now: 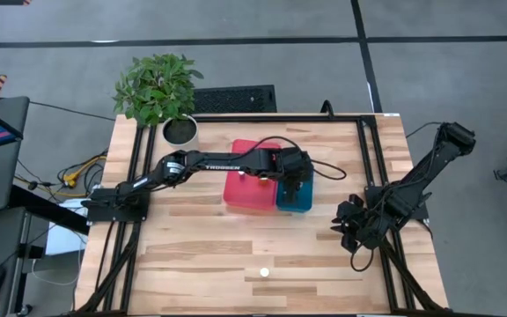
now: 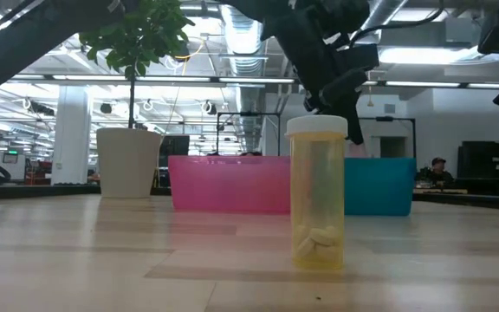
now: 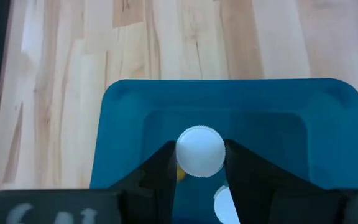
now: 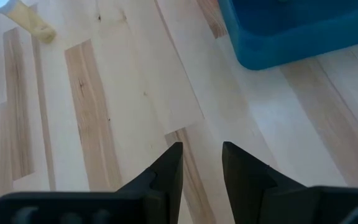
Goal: Pick and place medicine bottles into bin by pill shape (circle, oval)
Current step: Put the red pill bottle into the blue bin
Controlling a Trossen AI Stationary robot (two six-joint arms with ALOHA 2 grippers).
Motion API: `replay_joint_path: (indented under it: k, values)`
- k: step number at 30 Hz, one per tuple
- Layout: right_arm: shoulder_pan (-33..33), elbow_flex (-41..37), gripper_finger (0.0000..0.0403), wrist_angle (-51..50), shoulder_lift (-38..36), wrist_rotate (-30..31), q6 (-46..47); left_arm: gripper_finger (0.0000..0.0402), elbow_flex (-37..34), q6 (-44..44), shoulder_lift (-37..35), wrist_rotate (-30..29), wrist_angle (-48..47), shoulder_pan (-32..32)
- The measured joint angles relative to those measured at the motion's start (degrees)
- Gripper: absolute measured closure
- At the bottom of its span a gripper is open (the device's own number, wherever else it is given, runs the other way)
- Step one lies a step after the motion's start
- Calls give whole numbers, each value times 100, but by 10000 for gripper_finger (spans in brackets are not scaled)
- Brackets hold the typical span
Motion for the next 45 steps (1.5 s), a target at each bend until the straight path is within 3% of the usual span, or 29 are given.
replay_joint_path:
  k: [25, 41, 45]
  values:
    - [0, 0, 282, 7, -1, -7, 9, 287, 0, 81, 286, 17, -26, -65]
    - [0, -2, 282, 2, -2, -6, -2, 255, 0, 131, 286, 39, -59, -70]
    - [0, -2, 282, 0, 0, -7, -2, 255, 0, 84, 286, -193, -42, -70]
